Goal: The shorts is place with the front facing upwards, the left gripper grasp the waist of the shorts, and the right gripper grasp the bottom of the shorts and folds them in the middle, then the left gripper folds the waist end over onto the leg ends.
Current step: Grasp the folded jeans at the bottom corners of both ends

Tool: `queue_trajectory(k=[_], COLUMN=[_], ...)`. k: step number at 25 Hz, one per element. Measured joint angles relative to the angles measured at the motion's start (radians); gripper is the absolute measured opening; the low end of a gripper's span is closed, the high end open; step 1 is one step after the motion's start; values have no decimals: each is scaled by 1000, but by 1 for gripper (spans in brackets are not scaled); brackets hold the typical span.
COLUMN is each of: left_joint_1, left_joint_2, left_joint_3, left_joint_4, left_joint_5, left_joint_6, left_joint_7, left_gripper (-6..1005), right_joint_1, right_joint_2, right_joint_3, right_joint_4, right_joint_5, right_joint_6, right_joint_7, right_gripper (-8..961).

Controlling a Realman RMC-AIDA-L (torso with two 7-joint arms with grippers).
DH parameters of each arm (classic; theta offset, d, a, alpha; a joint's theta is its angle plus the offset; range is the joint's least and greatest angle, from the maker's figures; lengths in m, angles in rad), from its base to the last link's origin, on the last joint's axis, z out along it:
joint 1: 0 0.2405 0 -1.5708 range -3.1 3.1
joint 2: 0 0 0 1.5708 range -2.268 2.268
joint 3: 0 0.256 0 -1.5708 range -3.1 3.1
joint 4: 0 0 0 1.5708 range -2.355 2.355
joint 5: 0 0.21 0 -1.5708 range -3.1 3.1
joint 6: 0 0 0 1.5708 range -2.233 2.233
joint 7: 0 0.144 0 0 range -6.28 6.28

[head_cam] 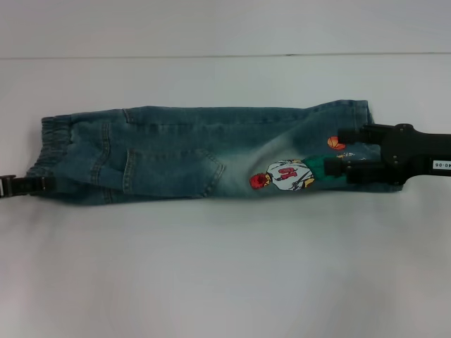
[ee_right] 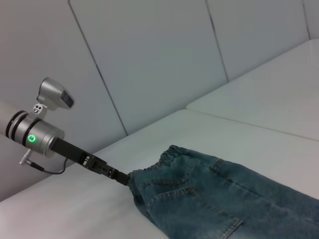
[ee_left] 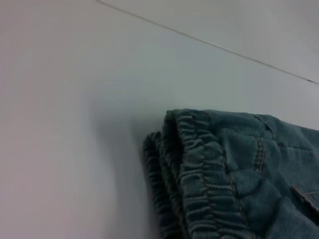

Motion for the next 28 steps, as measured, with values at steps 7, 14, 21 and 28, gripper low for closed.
queue_trajectory(k=[7,14,21,28], left_joint_1=[-11,-13,-21,-24], left_joint_2=[-7,-10,-21,-23], left_joint_3=[4,8,9,9], left_joint_4=[-7,-10,-11,-18], left_joint_5=[1,-3,1,-5], left_joint_6=[-14,-29,-31,-22], left_joint_7=[10,12,13,25], left_gripper=[673,429,268,79], right_joint_1=[-5,-8,-6,-10], right_joint_2=[6,9,8,7], right_joint_3=[6,9,11,12], right_joint_4=[0,16,25,26], right_joint_5=[0,1,2,5], right_joint_6=[2,18,31,47], right_joint_7=[-2,-15,-24,-24], right_gripper=[916,915,915,914])
